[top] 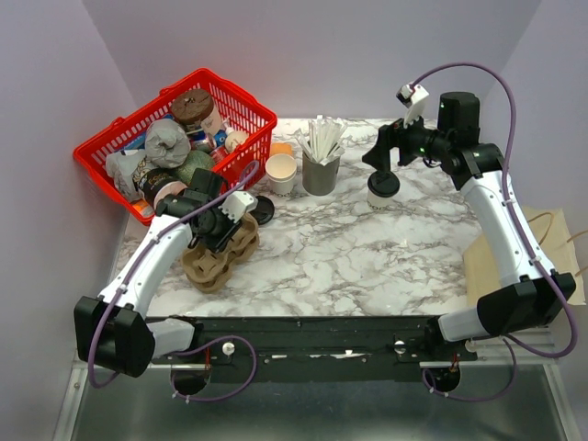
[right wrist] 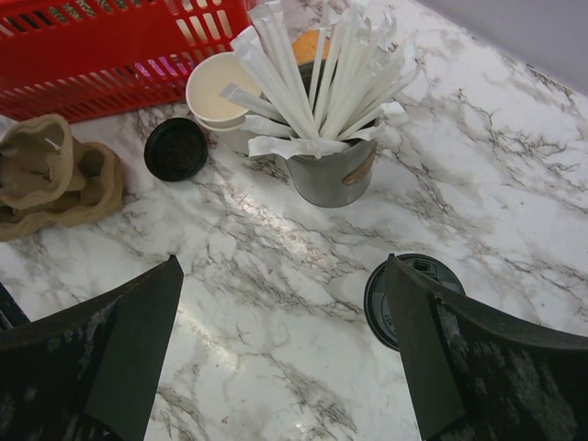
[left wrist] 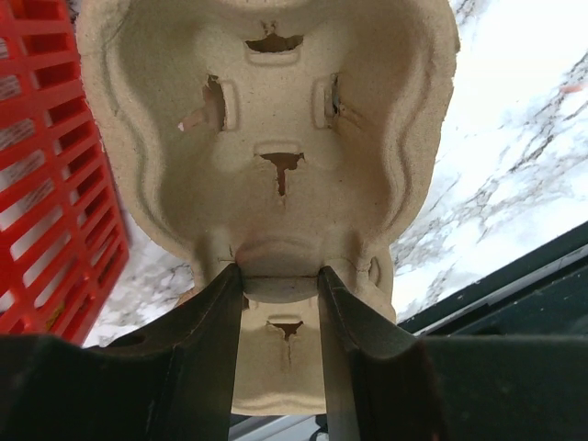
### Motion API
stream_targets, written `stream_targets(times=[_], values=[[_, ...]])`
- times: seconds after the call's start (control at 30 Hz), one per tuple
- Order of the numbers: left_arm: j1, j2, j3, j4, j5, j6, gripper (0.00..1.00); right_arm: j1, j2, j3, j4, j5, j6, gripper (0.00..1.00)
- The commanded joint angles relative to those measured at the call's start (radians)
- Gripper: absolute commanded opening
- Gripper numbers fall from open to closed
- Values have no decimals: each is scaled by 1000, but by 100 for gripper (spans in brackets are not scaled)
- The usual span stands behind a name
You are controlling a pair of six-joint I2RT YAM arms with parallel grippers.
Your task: Pack the takeout coffee
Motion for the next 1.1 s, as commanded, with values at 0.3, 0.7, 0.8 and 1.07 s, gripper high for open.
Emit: stream_targets(times=[0.3,0.7,0.8,1.07], values=[[-46,-21,97,66,325,36,13,-58,-33,198,-454,594,-299,89],[-94,41,146,206,492,-24,0,-483,-129,387,-815,921,-402,76],[-115,36,145,204,512,11,0,-667,-149,447,-846,865,-451,72],[-123,68,146,181,547,94,0,-999,-235,315,-904,742,-598,72]])
